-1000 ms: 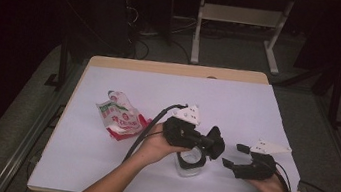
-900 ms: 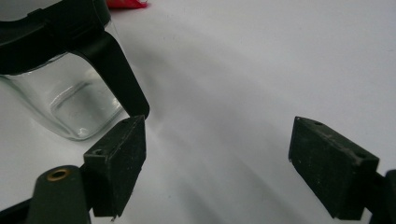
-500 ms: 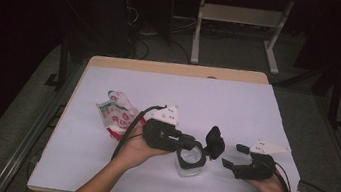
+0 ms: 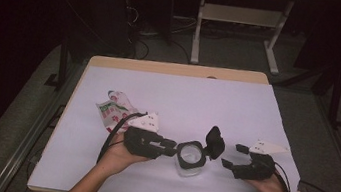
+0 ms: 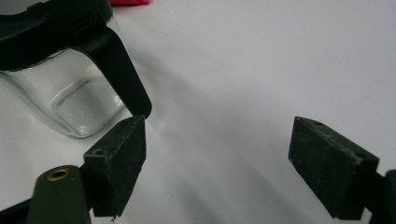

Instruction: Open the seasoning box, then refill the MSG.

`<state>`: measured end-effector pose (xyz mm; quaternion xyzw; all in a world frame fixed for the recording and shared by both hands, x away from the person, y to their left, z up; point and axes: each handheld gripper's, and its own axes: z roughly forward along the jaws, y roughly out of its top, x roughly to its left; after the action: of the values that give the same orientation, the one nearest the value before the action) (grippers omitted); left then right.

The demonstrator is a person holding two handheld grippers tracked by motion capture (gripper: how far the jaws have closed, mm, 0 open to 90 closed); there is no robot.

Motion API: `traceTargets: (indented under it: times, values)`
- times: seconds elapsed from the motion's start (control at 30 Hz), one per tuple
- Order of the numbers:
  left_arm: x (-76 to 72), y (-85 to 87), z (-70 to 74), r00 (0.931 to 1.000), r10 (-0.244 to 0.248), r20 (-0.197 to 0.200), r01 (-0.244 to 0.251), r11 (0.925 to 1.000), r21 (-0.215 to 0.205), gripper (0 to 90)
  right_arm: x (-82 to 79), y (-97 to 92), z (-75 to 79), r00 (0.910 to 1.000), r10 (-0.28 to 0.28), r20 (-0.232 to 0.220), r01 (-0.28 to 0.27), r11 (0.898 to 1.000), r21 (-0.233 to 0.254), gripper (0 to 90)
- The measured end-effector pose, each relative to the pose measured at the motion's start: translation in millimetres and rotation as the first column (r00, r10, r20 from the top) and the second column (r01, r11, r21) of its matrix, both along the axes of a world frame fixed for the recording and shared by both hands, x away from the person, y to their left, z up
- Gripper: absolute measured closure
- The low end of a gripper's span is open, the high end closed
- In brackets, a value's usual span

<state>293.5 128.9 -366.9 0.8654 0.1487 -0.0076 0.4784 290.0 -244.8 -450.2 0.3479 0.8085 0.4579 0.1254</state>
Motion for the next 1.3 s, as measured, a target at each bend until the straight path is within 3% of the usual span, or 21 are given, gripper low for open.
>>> traceTargets:
  times: [0.73, 1.0, 1.3]
  values:
    - [-21.9, 59.8, -11.3, 0.9948, 0.102, -0.004, -0.102, 0.9948, 0.002, 57.1, 0.5, 0.1, -0.5, 1.0000, -0.002, -0.003, 0.002, 1.000, 0.001, 18.6]
    - [-27.9, 85.8, -16.4, 0.9881, 0.154, -0.006, -0.154, 0.9881, 0.003, 52.8, 0.4, 0.7, -0.8, 1.0000, -0.002, -0.002, 0.002, 1.000, -0.002, 18.6]
    - [-23.1, 112.5, -23.4, 0.9784, 0.207, 0.009, -0.207, 0.9783, 0.013, 50.9, 0.7, 0.3, -0.9, 1.0000, -0.003, -0.005, 0.003, 1.000, -0.002, 18.6]
